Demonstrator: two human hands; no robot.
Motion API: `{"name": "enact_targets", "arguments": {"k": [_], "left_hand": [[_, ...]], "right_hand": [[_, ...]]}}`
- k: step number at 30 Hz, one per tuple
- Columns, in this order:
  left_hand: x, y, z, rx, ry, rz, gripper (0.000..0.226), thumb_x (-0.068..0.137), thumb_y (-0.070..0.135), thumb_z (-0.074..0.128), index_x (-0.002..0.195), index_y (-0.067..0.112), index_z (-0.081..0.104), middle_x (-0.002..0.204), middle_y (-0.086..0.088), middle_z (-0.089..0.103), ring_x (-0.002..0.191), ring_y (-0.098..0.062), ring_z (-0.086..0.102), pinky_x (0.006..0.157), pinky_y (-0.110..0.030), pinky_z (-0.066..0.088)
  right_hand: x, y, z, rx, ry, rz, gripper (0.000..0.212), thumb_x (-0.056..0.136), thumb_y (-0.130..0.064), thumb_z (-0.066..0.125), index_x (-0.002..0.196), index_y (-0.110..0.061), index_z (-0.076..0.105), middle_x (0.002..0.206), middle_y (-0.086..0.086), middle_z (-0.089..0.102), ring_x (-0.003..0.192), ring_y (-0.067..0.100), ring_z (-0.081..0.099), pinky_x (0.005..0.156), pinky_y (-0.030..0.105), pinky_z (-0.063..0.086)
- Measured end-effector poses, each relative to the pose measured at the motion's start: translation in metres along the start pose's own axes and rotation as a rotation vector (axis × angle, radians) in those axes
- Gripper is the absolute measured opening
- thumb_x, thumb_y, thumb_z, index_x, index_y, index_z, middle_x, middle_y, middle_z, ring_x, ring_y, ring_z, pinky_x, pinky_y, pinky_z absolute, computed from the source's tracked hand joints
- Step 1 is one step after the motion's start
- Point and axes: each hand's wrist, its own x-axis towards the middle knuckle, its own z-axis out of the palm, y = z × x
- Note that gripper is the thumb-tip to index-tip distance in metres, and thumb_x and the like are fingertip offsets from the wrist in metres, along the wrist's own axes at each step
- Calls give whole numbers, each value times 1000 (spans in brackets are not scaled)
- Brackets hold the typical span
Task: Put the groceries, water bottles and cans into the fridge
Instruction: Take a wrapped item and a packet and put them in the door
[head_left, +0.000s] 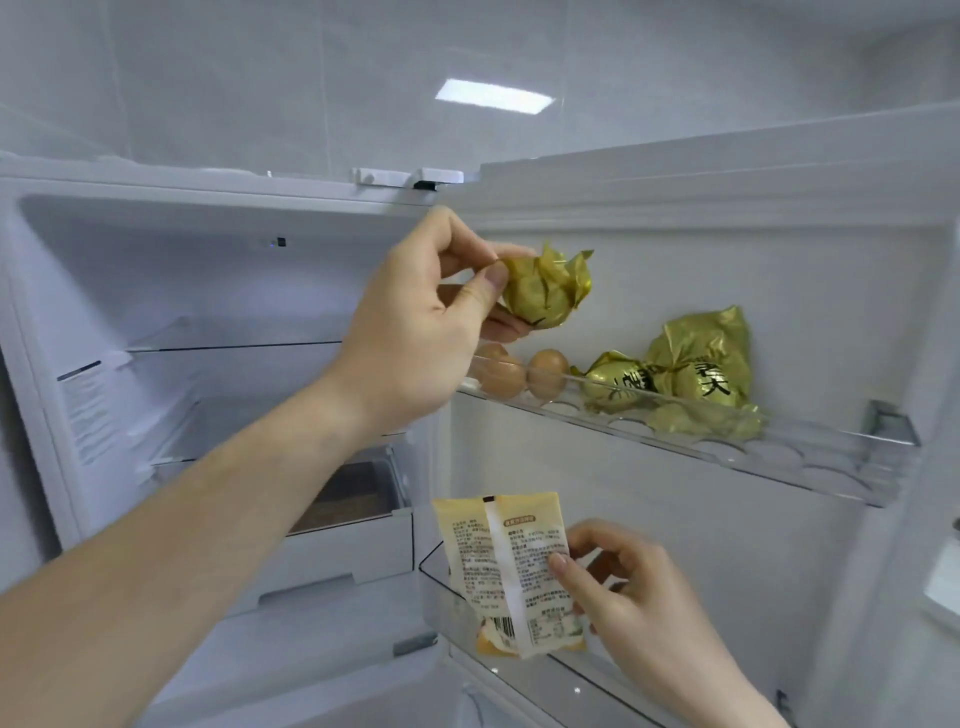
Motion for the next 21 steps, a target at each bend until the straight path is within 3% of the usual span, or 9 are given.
{"name": "enact_targets", "arguments": {"k": [8, 13, 17, 21], "left_hand": [[46, 22, 101, -85, -272, -13, 12, 99, 10, 63, 90, 11, 55, 86, -10, 70, 64, -26, 75, 68, -46, 64], [54, 21, 139, -29, -499, -35, 10, 98, 12, 65, 91, 11, 58, 85, -16, 73, 69, -26, 75, 64, -39, 64], [52, 16, 152, 91, -622, -9, 10, 97, 19, 68, 89, 16, 62, 80, -6, 76, 71, -18, 74, 62, -28, 58], [51, 16, 148, 138, -620, 33, 9, 91, 25, 76, 91, 16, 72, 91, 4, 76, 61, 3, 64, 61, -14, 50]], "right_hand": [[3, 3, -17, -56, 6, 49, 11, 95, -27, 68, 86, -24, 73, 86, -9, 74, 72, 10, 68, 58, 28, 54], [2, 6, -24, -72, 14, 46, 12, 95, -27, 68, 86, -25, 74, 87, -12, 75, 73, 11, 68, 59, 28, 55], [1, 13, -31, -49, 15, 51, 12, 95, -25, 67, 86, -26, 75, 87, -12, 74, 73, 11, 68, 56, 24, 52], [-1, 22, -34, -21, 23, 82, 13, 96, -23, 68, 85, -25, 76, 88, -10, 75, 72, 12, 68, 55, 24, 53]]}}
